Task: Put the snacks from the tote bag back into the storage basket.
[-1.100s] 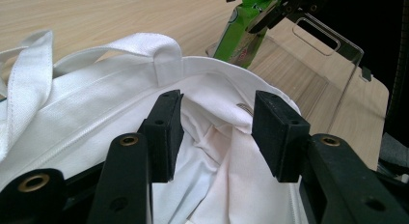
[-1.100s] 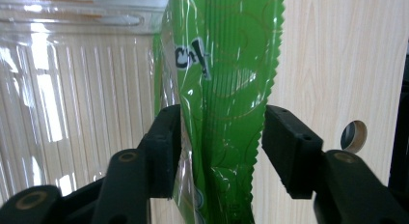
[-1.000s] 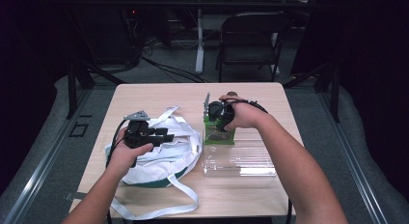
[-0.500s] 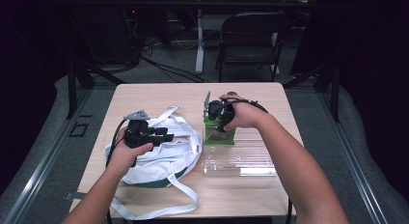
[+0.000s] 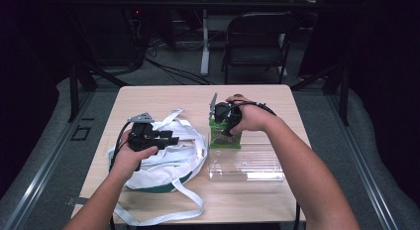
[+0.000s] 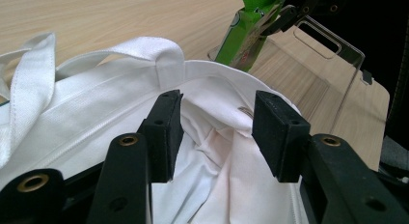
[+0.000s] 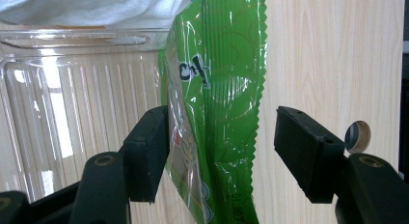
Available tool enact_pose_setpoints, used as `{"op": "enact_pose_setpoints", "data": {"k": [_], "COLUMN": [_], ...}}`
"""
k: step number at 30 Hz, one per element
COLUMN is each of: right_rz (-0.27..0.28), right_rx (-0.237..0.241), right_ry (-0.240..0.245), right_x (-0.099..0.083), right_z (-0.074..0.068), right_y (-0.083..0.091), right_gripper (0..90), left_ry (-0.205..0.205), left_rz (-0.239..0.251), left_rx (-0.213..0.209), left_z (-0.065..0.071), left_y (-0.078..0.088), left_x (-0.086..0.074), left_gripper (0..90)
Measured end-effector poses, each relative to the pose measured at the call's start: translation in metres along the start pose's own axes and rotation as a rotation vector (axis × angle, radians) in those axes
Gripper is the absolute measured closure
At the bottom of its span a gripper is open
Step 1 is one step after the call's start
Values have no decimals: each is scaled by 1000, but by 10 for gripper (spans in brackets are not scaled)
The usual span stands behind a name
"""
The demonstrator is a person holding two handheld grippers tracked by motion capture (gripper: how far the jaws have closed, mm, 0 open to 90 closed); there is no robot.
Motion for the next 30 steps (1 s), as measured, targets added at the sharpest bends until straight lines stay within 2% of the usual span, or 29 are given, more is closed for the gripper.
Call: {"op": "enact_pose_setpoints", "data": {"k": [14, 30], "right_rz": [16, 30], "right_rx": [0, -36], "right_ry": [0, -4], "right_x": [2, 4], "right_z": [-2, 1], "right_y": [6, 16], "right_gripper": [372, 368], "left_ry": [-9, -8], "left_rz": [4, 7], "left_rx": [-5, -4], "left_z": [2, 3], "left_y": [-2, -1], "left_x": [3, 5], "left_gripper": [535, 534]}}
Point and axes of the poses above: each handheld gripper's, and its own axes: y roughly backward along the jaws, x roughly out of its top, z roughly to its right, the point moved 1 cm from there along -y, roughly forward along the jaws, and after that the axes turned 11 degrees about z, right-handed, at the moved point
